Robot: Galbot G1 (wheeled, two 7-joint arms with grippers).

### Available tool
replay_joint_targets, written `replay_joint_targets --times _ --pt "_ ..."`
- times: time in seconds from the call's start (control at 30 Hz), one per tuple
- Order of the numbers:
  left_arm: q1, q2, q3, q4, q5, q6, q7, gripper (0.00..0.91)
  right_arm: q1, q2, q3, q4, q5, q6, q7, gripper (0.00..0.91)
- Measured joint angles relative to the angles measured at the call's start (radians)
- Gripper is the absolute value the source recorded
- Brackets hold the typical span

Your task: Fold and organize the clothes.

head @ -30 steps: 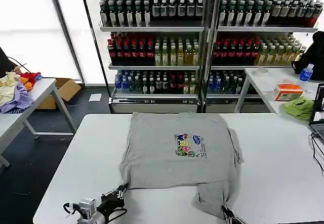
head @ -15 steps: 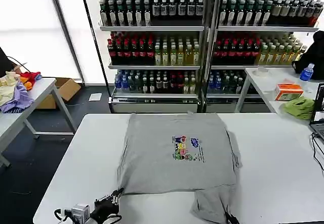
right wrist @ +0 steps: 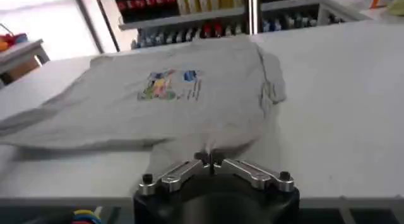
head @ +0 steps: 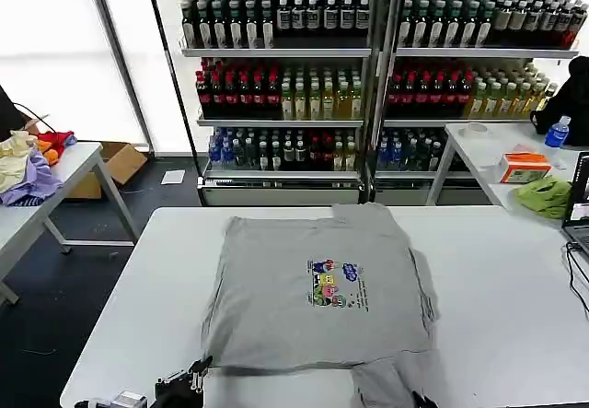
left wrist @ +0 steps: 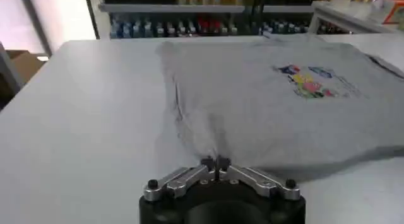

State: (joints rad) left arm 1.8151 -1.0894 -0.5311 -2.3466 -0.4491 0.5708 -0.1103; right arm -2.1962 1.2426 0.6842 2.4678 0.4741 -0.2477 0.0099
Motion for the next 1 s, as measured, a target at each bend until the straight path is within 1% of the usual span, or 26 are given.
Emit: replay_joint_targets --times 0.13,0.37,0.4,0.47,0.67,0.73,0.77,0.8,0.83,0.87,0.9,1.0 --pt "-0.048 0.019 0.001 0.01 -0.008 0.001 0.014 0.03 0.074 0.004 0.01 -0.004 0.044 0.005 0.012 0.0" --pt "-0.176 0.052 0.031 0.069 -0.028 0.004 0.062 0.04 0.274 -0.013 0.002 -0.053 0.111 -0.012 0.07 0.0" --pt "-0.2 0.052 0.038 0.084 -0.032 0.004 0.067 0.03 0.304 -0.015 -0.003 -0.065 0.114 -0.013 0.08 0.0" --pt "-0.253 0.05 0.056 0.117 -0.039 0.005 0.075 0.04 0.364 -0.022 -0.014 -0.092 0.117 -0.014 0.097 0.0" --pt "-0.406 0.045 0.105 0.225 -0.048 0.005 0.094 0.04 0.522 -0.043 -0.057 -0.191 0.106 -0.018 0.127 0.0" --pt "-0.448 0.041 0.118 0.258 -0.05 0.005 0.097 0.071 0.567 -0.048 -0.071 -0.224 0.102 -0.023 0.137 0.0" --pt "-0.468 0.038 0.123 0.278 -0.051 0.005 0.097 0.101 0.591 -0.051 -0.08 -0.244 0.1 -0.026 0.142 0.0" --pt "-0.487 0.035 0.128 0.295 -0.05 0.005 0.098 0.161 0.613 -0.051 -0.087 -0.261 0.096 -0.028 0.147 0.0" --pt "-0.503 0.034 0.134 0.311 -0.051 0.005 0.101 0.464 0.633 -0.051 -0.096 -0.279 0.095 -0.028 0.152 0.071" --pt "-0.521 0.032 0.14 0.33 -0.051 0.005 0.102 0.705 0.657 -0.051 -0.106 -0.299 0.094 -0.029 0.159 0.564" --pt "-0.535 0.03 0.145 0.345 -0.051 0.005 0.104 0.907 0.676 -0.049 -0.116 -0.317 0.093 -0.031 0.164 0.907" --pt "-0.571 0.023 0.15 0.394 -0.042 0.005 0.108 0.907 0.735 -0.043 -0.146 -0.373 0.092 -0.039 0.183 0.907"
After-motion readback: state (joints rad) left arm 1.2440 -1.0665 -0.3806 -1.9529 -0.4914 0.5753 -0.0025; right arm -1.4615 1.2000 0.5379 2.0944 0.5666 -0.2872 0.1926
